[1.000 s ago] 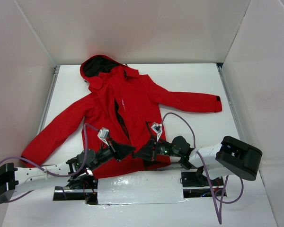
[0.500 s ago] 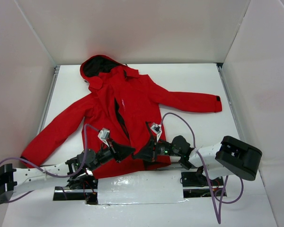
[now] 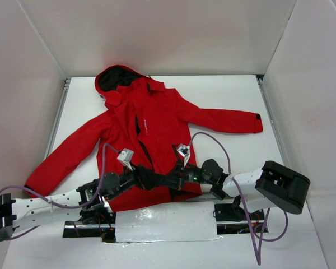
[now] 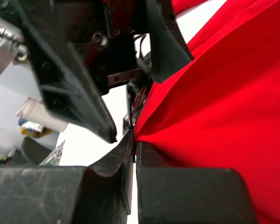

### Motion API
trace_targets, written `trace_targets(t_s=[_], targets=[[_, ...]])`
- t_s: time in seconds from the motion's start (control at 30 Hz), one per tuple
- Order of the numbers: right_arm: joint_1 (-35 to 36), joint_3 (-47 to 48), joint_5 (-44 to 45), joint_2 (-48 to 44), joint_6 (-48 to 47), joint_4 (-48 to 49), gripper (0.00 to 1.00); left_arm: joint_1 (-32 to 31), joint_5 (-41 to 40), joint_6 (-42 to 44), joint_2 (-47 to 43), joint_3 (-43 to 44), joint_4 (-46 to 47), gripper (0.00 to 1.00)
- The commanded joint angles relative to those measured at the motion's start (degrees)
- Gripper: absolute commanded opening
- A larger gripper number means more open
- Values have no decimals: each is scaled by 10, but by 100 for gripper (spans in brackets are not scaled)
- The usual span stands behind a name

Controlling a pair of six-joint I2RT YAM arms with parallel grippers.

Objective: Zip up the jacket

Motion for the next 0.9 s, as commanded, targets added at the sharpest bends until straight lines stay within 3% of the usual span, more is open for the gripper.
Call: trace_targets(t_s=[0.0, 0.17, 0.23, 0.37, 0.5, 0.63, 0.87], targets=[[-2, 28, 49, 1, -11, 3, 0, -4, -61, -4, -13, 57, -107, 99], [-2, 26, 150, -15, 3, -60, 0, -4, -179, -57, -16, 149, -304, 99], [-2, 20, 195, -27, 3, -78, 0, -4, -195, -79, -8, 164, -351, 99], [-5, 25, 317, -96, 41, -218, 0, -4, -198, -122, 20, 189, -438, 93], [-26, 33, 417, -187, 82, -359, 0, -5, -142, -145, 121, 232, -492, 84], [-40, 83, 497, -274, 89, -563, 0, -44, -133, -185, 234, 298, -558, 79], [-69, 138, 508, -334, 60, -682, 0, -103, -116, -227, 432, 401, -623, 75]])
